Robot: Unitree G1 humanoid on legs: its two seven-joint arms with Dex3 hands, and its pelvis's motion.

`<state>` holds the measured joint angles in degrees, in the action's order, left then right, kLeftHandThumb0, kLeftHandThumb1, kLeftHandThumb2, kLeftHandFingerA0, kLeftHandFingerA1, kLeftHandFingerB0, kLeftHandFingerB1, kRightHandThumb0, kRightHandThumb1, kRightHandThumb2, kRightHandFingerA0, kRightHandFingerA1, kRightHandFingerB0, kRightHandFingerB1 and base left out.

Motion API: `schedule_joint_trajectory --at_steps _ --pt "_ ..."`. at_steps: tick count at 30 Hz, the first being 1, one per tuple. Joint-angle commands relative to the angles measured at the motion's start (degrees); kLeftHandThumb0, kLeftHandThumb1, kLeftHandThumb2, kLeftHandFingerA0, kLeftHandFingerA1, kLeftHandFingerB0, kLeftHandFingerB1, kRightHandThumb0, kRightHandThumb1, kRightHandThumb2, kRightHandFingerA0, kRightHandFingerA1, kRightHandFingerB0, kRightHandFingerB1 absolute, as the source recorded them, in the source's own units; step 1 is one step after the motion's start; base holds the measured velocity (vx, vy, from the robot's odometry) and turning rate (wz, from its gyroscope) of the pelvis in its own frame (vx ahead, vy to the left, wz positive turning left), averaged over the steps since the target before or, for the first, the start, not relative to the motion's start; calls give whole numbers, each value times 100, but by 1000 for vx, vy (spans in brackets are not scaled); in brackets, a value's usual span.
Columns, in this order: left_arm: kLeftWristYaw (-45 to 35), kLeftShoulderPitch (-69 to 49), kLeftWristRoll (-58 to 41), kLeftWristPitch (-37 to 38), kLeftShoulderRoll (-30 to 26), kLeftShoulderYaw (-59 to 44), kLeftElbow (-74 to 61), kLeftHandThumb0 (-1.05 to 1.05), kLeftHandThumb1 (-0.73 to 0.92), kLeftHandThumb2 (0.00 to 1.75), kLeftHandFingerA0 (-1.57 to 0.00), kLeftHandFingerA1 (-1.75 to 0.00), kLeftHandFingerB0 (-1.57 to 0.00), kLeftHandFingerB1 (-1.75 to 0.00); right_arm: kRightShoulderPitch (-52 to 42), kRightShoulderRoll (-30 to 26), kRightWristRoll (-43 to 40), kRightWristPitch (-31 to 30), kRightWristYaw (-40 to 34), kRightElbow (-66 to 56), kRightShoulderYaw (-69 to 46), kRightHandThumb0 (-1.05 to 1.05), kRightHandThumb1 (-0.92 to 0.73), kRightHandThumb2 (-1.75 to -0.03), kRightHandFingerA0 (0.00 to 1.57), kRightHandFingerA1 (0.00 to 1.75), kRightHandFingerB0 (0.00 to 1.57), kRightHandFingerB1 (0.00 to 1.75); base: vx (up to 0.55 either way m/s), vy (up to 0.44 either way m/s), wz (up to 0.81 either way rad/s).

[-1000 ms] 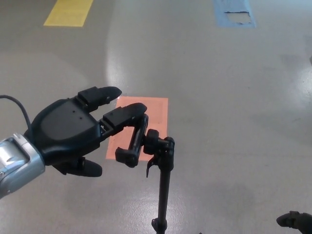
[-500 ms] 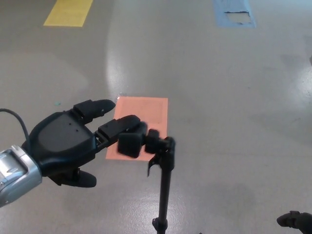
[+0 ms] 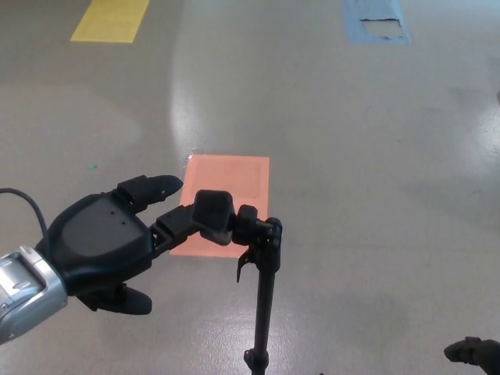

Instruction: The robot uses its left hand to grab the top of a phone stand kept on the floor and tilt it upwards to adjust its angle

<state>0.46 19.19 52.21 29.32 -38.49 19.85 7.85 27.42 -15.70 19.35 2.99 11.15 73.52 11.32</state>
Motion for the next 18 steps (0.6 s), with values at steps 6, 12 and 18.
schedule_joint_trajectory --at_steps 6,12,18 --pt "-47 -57 160 -78 -75 91 64 -77 51 89 -2 -15 0 -13 101 -76 25 -86 -21 -15 28 -32 -50 -102 3 49 0 46 0 0 0" --pt "-64 -84 190 -86 -86 120 48 -80 53 89 -4 -15 0 -11 100 -72 -12 -60 7 -11 -5 -32 -50 -101 3 49 0 46 0 0 0" --pt "-17 -102 237 32 -101 248 140 -77 53 90 0 -16 0 -15 107 -89 9 -50 15 -24 10 -32 -50 -101 3 49 0 47 0 0 0"
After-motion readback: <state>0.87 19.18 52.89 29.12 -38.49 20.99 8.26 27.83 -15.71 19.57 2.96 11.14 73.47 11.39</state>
